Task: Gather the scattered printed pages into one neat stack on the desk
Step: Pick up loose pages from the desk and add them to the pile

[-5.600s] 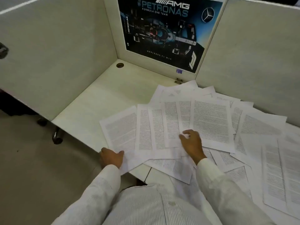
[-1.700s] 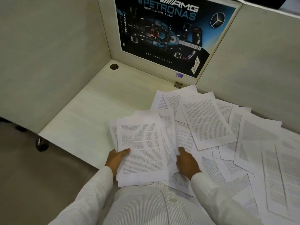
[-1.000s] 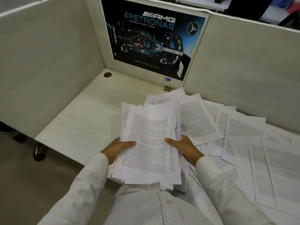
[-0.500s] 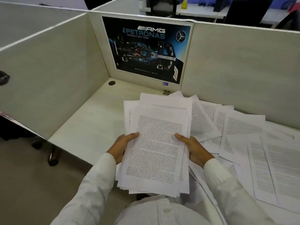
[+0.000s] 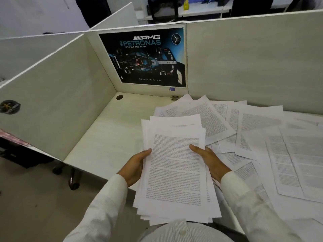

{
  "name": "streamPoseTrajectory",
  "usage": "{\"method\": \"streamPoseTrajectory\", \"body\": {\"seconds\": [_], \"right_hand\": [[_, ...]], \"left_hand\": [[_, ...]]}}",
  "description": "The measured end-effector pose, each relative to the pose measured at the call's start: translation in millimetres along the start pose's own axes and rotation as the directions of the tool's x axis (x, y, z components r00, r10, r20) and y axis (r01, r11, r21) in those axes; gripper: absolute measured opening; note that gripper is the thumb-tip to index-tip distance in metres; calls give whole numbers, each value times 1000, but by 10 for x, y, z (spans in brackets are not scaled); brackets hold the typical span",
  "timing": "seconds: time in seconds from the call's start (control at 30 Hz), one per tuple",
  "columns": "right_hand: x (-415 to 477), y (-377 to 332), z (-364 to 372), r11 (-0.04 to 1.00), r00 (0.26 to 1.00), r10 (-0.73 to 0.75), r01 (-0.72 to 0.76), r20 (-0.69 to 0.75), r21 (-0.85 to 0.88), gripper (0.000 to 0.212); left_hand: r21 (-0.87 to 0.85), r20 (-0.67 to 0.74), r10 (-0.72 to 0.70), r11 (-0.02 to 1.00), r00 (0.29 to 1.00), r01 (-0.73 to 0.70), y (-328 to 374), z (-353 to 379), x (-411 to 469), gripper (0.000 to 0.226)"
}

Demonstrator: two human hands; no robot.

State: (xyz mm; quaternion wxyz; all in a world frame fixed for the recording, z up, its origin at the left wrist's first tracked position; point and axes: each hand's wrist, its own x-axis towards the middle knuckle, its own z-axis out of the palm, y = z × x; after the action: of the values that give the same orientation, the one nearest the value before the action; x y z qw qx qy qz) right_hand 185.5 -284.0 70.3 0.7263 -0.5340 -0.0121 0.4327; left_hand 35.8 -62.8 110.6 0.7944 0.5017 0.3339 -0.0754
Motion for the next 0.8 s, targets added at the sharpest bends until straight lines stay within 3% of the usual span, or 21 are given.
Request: {"method": "streamPoseTrajectory", "body": {"seconds": [0.13,0.3,0.47,0.57,0.7,0.8], "right_hand": [[-68,49,68,985,1000,-17,18,7,-173,32],[-140,8,-74,990,997,-69,65,-28,-126,24],[-211,88,-129,988,998,-55,53,-16,-144,34],[-243,114,-107,997,997,-65,63,-38,-49,50],[-244,61,52,978,992,-119,124,-36,170,69],[-243,-131,203,910,974,-206,227,-97,348,60]], "left_hand": [[218,-134,69,975,989,-39,-77,227,-37,37],[284,-270,282,937,921,-204,102,275,-101,22],[261,-327,552,833,767,-489,524,457,-320,19],[178,-350,645,757,679,-628,769,589,-455,24],[-63,-346,660,692,667,-719,914,846,-555,34],[24,-325,675,706,663,-707,856,1034,-550,36]]}}
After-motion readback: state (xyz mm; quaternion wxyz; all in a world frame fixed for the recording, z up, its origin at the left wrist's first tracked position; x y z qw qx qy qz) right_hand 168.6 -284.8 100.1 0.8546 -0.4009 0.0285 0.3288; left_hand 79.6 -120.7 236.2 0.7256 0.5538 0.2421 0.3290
